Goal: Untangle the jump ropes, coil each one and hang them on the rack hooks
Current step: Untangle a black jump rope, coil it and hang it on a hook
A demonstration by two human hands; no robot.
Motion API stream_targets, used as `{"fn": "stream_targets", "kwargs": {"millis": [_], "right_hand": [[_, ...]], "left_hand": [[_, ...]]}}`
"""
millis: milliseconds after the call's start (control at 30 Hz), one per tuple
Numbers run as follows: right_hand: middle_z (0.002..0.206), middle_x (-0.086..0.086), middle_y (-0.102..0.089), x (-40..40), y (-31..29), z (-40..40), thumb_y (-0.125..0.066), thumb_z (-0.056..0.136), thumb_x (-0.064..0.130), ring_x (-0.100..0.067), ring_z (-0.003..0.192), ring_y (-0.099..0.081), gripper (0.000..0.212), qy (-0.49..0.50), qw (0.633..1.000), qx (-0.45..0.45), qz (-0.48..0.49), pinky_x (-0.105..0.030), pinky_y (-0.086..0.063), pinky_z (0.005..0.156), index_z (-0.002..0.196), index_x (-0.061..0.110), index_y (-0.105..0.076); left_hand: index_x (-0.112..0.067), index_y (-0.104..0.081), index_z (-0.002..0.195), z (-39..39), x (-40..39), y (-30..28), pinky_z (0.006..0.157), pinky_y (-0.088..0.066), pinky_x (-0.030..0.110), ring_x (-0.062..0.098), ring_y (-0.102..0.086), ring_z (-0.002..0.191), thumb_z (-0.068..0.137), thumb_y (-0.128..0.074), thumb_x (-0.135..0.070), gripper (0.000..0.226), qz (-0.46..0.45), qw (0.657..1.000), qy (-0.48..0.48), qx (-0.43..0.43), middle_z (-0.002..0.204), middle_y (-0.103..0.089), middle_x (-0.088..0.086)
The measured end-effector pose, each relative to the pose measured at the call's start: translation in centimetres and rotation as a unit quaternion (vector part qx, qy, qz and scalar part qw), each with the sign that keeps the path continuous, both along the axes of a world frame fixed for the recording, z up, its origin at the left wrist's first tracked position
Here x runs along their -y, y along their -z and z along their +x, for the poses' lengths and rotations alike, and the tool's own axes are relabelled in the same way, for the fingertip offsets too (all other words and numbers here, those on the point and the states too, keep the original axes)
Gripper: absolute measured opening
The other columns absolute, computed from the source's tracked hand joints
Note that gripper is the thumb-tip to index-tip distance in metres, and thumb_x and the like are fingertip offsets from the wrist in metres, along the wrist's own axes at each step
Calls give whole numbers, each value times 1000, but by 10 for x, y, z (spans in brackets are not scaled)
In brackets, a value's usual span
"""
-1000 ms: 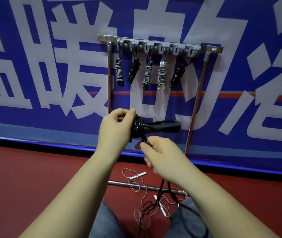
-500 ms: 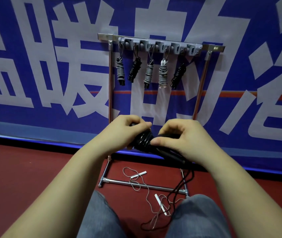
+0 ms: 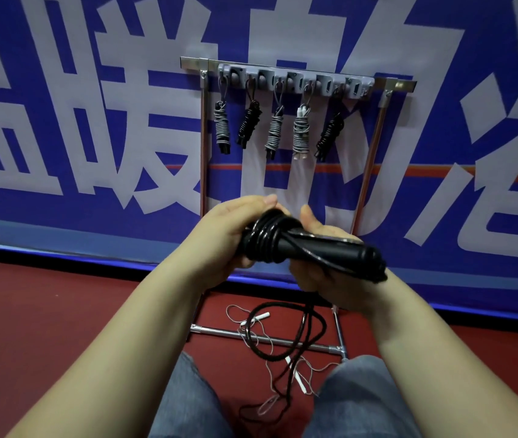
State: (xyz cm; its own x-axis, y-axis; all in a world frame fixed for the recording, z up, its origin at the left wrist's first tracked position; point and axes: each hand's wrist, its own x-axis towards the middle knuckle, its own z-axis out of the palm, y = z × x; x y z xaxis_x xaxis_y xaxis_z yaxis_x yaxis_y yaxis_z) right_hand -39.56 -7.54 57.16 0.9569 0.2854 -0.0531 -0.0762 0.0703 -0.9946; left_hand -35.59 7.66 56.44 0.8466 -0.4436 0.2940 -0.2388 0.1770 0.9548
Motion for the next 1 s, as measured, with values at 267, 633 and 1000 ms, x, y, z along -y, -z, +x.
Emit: {"fn": "stream_targets", "kwargs": {"millis": [267, 633, 1000], "right_hand": [[47, 2, -50, -15, 3, 12, -30, 98, 20, -6, 33, -36, 37, 163, 947, 139, -238, -19, -31, 42, 76, 11, -59], [58, 5, -54, -6, 8, -8, -47, 95, 31, -1, 44, -42, 24, 56, 882, 200, -422, -17, -36, 47, 90, 12, -61], [63, 8, -60, 13, -17, -11, -74, 74, 37, -6, 62, -57, 16, 143, 805, 317, -481, -26, -47, 60, 74, 25, -64]], "left_hand": [[-17, -57, 65, 6, 20, -8, 40, -23, 16, 9, -36, 33, 93, -53, -30, 31, -72, 968, -232, -68, 42, -45, -6], [-16, -62, 78, 19, 7, 12, 56, -46, 34, 15, -52, 47, 93, -54, -36, 26, 57, 931, -350, 85, 52, -56, -10], [-26, -61, 76, 15, -2, 0, 47, -39, 21, 8, -49, 42, 89, -56, -42, 21, 243, 923, -271, 121, 59, -58, -7]]}}
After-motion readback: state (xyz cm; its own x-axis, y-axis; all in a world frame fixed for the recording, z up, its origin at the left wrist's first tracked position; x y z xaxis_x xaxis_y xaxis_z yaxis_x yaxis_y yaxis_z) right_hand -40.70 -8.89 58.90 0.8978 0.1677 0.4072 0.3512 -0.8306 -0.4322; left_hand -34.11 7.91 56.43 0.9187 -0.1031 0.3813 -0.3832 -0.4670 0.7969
